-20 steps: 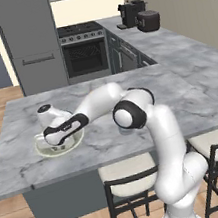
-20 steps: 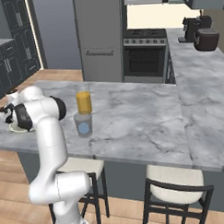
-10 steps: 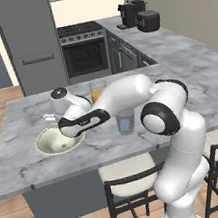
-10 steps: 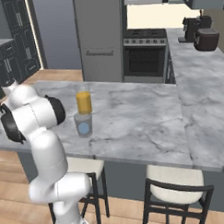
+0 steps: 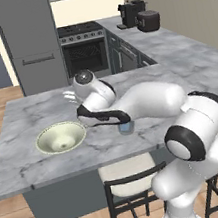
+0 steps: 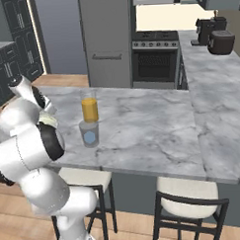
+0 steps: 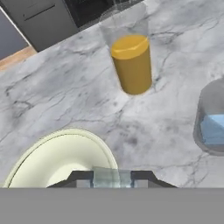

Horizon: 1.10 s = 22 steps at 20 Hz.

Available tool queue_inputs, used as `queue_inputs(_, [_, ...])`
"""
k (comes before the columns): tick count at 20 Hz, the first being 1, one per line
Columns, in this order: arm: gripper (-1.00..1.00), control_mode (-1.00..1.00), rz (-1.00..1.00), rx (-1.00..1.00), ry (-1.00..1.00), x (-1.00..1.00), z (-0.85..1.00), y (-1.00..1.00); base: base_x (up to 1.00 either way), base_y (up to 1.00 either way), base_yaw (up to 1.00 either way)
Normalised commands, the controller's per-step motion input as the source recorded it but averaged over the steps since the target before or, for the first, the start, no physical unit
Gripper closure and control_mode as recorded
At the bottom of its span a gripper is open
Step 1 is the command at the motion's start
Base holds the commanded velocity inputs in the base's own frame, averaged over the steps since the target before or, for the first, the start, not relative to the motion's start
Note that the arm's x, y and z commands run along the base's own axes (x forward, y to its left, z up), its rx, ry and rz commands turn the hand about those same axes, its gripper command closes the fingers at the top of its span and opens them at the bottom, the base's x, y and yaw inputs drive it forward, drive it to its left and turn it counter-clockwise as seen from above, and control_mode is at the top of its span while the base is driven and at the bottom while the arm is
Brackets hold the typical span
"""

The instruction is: There are two ice cubes in the ice bowl. Place both ice cubes in the glass cup.

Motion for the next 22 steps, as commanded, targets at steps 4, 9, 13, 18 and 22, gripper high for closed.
queue_inputs(4, [1.0, -1.0, -0.16, 0.01, 0.0, -0.05, 0.54, -1.0, 0.0, 0.0, 0.0])
queue_inputs(9, [1.0, -1.0, -0.12, 0.08, 0.1, -0.02, 0.02, -1.0, 0.0, 0.0, 0.0])
queue_inputs(13, [1.0, -1.0, -0.03, 0.17, 0.19, 0.0, 0.02, -0.9, 0.0, 0.0, 0.0])
queue_inputs(18, [1.0, -1.0, 0.0, 0.03, 0.1, 0.02, -0.05, -0.25, 0.0, 0.0, 0.0])
queue_inputs(22, [1.0, -1.0, 0.0, 0.0, 0.0, 0.0, -0.37, -0.23, 0.0, 0.0, 0.0])
